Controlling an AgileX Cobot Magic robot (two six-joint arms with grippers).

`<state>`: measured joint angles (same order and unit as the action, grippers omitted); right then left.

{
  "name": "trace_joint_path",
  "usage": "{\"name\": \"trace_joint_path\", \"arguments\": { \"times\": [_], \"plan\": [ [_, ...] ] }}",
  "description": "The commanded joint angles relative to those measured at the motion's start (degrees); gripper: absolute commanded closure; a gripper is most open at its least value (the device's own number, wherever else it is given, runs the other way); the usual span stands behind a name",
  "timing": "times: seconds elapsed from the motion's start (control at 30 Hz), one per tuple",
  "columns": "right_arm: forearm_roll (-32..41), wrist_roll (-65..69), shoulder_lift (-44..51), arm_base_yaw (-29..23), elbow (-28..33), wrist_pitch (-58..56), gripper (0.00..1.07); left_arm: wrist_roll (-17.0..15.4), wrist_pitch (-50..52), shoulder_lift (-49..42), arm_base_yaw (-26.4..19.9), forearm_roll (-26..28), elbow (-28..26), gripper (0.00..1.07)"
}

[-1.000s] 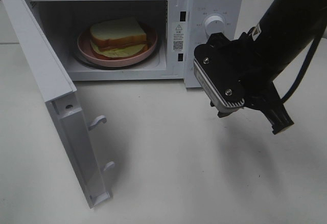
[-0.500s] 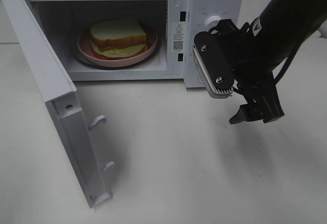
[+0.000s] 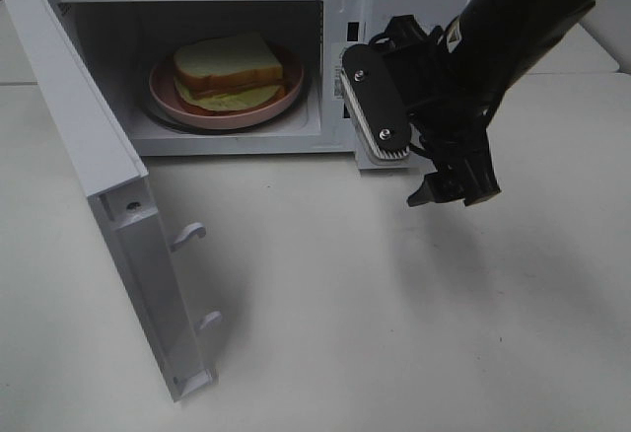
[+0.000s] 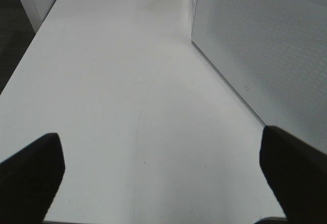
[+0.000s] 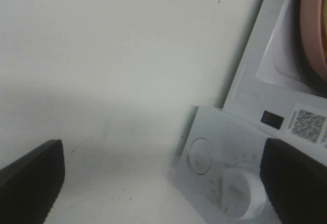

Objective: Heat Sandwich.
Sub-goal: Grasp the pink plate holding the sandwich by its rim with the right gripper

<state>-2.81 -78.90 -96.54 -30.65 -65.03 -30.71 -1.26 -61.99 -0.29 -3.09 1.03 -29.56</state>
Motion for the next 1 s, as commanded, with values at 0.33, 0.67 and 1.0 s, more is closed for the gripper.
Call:
{"name": "trace_joint_path", "arguments": {
  "times": [0.33,0.67,1.0],
  "plan": [
    [0.0,-3.0,-7.8,-1.7,-7.8,5.4,0.15,0.1,0.5,-0.3,-0.1,0.1,0.0,0.10],
    [0.2,-3.8,-15.0,-4.3,-15.6,6.0,0.17,0.1,0.5,-0.3,-0.1,0.1,0.0,0.10],
    [0.5,-3.6,-23.1,-5.0,-25.5,5.5,0.20,0.1,0.5,-0.3,-0.1,0.1,0.0,0.10]
  ]
}}
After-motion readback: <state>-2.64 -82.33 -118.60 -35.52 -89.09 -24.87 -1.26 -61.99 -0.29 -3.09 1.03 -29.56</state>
